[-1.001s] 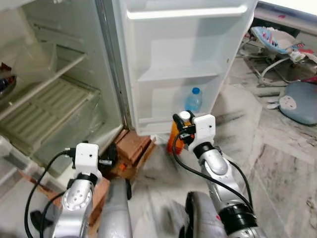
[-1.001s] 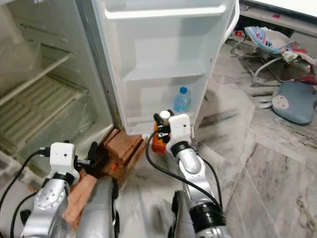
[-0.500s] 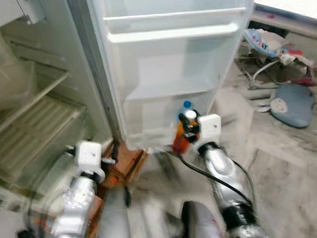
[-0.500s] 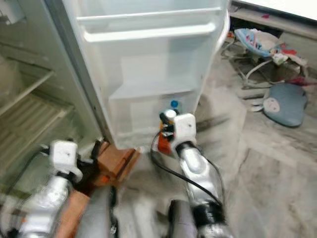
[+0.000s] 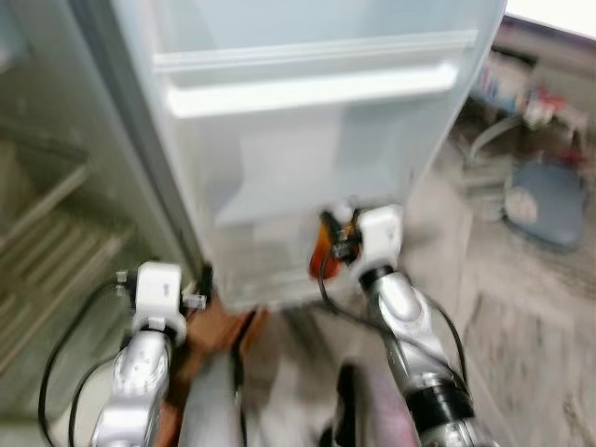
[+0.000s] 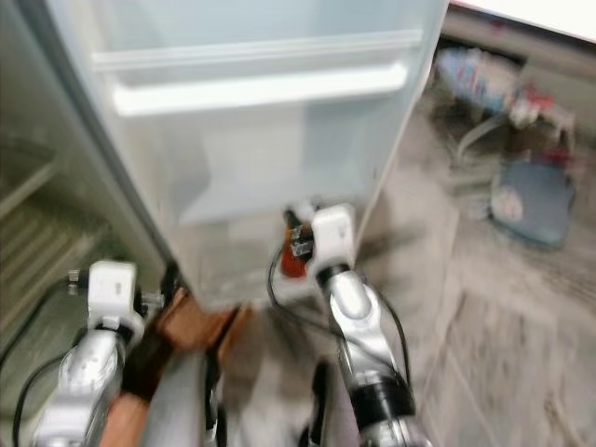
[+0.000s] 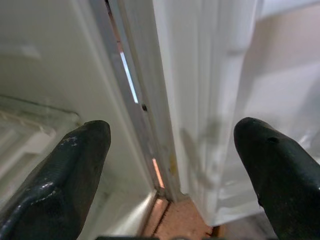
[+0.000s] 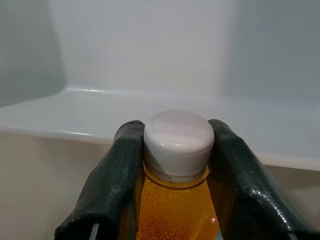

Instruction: Restocking fridge

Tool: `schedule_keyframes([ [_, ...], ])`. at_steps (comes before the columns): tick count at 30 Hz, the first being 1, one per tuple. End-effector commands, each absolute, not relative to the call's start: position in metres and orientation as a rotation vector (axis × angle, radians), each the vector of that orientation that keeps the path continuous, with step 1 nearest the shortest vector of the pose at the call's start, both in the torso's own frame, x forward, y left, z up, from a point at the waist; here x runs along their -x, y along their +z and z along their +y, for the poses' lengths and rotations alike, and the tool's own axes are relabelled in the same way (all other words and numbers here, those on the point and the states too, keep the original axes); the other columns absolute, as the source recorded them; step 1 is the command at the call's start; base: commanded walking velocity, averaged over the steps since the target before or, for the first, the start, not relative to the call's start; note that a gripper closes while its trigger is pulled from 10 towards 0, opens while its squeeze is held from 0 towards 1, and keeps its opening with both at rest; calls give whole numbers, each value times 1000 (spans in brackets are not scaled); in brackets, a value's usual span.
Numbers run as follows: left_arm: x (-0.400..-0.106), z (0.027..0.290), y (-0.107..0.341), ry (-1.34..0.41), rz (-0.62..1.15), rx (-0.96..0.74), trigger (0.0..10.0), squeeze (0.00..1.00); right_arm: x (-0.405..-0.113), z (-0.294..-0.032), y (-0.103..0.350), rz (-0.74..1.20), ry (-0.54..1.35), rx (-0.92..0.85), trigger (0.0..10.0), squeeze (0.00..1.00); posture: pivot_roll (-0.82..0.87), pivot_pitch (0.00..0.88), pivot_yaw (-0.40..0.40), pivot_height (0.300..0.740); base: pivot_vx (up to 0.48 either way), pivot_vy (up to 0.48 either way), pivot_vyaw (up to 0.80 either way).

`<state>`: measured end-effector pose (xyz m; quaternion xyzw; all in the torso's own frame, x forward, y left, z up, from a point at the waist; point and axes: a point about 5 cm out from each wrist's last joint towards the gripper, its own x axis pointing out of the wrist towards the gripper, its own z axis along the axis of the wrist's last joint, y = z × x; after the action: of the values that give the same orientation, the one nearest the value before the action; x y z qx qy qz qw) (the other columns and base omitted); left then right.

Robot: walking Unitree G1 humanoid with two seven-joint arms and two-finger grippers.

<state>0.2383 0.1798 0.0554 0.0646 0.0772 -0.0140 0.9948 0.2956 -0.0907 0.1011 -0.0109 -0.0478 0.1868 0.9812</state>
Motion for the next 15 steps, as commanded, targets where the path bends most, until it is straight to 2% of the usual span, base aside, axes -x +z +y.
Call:
schedule_keyframes([
  [1, -234, 177, 51, -31, 177, -124, 10000, 0, -297, -98, 104, -114, 355, 30, 10000, 0, 128, 80, -10, 606, 0, 0, 0],
  [11, -231, 181, 54, -26, 179, -135, 10000, 0, -291, -78, 99, -101, 449, 15, 10000, 0, 149, 111, 11, 606, 0, 0, 0],
  [15, -225, 190, 58, 3, 178, -150, 10000, 0, -290, -63, 101, -117, 522, 30, 10000, 0, 170, 152, 13, 576, 0, 0, 0],
])
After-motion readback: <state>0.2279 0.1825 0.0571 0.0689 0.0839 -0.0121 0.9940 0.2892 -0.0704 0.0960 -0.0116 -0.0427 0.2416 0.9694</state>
